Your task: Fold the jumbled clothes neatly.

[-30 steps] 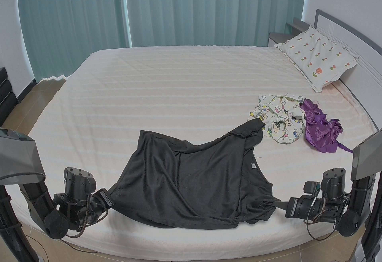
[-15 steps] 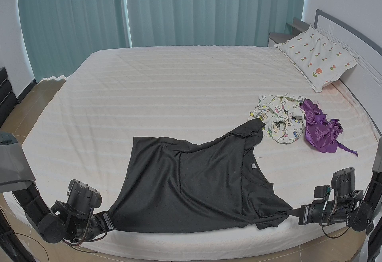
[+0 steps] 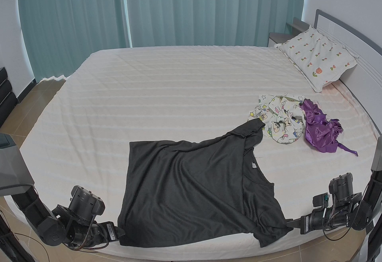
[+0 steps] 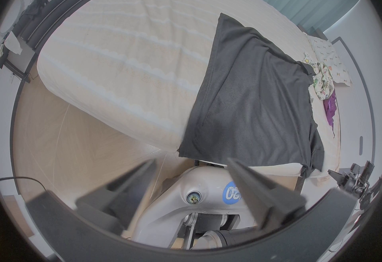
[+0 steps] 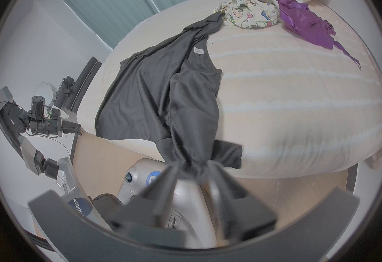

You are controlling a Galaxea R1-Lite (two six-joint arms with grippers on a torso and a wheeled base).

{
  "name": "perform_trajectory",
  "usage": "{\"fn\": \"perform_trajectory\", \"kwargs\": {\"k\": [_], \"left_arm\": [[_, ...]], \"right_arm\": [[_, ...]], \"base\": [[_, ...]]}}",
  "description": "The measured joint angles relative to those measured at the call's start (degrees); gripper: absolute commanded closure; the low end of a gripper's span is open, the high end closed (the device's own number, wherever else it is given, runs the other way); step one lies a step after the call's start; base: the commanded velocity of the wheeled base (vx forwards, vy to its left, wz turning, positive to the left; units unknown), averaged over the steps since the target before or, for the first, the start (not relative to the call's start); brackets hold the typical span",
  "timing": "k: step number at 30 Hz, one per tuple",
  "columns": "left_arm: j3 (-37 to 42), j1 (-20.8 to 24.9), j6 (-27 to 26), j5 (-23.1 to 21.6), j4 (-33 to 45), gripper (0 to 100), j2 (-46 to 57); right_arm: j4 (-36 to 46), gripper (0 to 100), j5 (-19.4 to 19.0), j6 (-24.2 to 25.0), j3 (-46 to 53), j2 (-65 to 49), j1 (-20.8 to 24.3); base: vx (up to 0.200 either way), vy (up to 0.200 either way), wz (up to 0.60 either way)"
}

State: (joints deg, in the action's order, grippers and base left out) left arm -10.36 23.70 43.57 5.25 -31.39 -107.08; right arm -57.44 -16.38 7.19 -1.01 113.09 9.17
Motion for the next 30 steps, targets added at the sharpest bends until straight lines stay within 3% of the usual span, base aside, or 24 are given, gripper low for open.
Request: {"fn": "perform_trajectory", "kwargs": {"k": [9, 12, 20, 30], "left_arm": [[-1.2, -0.9, 0.2, 0.3, -1.0, 0, 0.7], [-1.9, -1.4, 0.6, 0.2, -1.4, 0, 0.9], [-4.9, -3.4, 3.2, 0.0, -2.7, 0, 1.1], [-8.4, -5.0, 8.2, -0.1, -2.8, 0, 0.9]], "right_arm": [[-0.5, 0, -0.4, 1.0, -1.4, 1.4, -1.1], [-0.5, 0, -0.5, 3.7, -2.9, 1.9, -1.3], [-0.7, 0, -0.5, 17.1, -8.8, 3.9, 0.3], [-0.7, 0, -0.6, 19.0, -11.3, 5.7, 1.9]], "base": [[0.000, 0.000, 0.00], [0.000, 0.000, 0.00], [0.000, 0.000, 0.00], [0.000, 0.000, 0.00]]}}
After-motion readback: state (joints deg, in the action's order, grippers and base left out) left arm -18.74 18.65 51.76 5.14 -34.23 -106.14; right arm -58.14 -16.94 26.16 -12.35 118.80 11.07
